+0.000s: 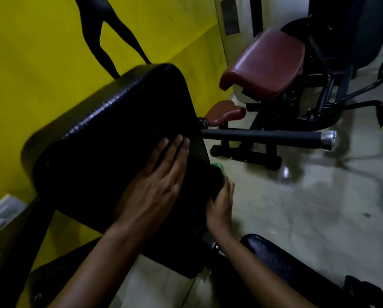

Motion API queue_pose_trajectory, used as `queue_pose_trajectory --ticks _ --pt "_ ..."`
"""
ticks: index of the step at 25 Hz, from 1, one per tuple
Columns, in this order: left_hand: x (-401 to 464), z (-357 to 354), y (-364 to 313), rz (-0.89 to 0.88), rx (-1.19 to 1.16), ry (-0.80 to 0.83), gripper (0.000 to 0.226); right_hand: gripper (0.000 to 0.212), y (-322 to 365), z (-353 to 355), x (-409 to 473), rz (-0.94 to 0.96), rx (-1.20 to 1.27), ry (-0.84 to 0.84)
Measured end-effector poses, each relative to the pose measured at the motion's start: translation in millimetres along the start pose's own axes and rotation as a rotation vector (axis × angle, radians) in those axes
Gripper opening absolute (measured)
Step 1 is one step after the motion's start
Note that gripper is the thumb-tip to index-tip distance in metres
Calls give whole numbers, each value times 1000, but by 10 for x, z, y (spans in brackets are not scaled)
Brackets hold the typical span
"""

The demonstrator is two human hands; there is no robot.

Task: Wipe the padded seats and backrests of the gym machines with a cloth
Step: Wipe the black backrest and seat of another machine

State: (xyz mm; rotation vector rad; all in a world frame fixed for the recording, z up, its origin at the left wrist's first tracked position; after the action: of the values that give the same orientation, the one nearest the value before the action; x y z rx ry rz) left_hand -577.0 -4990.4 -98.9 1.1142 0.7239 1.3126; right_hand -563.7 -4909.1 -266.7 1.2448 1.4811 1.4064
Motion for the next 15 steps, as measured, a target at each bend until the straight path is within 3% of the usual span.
queue_pose_trajectory --ticks 3,6,7,12,13,15 --pt "-4 -61 3 10 -6 33 59 61 -98 -25 -42 49 -43 45" --pt "0 -85 -18 6 9 59 58 58 -462 3 13 -262 -147 151" --pt "-8 -88 -10 6 12 68 58 56 -444 22 44 -277 -118 157" --pt "-177 -290 -269 -130 150 144 60 61 223 -43 -57 190 98 171" --pt "-196 -317 -270 -139 124 172 60 63 108 -64 -120 210 49 160" --pt "-224 -341 -302 -171 145 215 61 63 -333 -56 -179 79 -72 134"
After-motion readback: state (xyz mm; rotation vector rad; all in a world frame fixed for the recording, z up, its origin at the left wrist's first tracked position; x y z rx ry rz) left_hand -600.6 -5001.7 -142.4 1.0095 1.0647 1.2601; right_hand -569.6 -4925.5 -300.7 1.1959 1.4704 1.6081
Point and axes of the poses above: each hand's wrist, its own x-axis towards the middle knuckle, its own z-axis out of the back of the hand, y = z × x, the point moved 8 cm from there along x, towards the middle knuckle, and after that the axes turned 8 degrees about x, right-handed, at the moved point
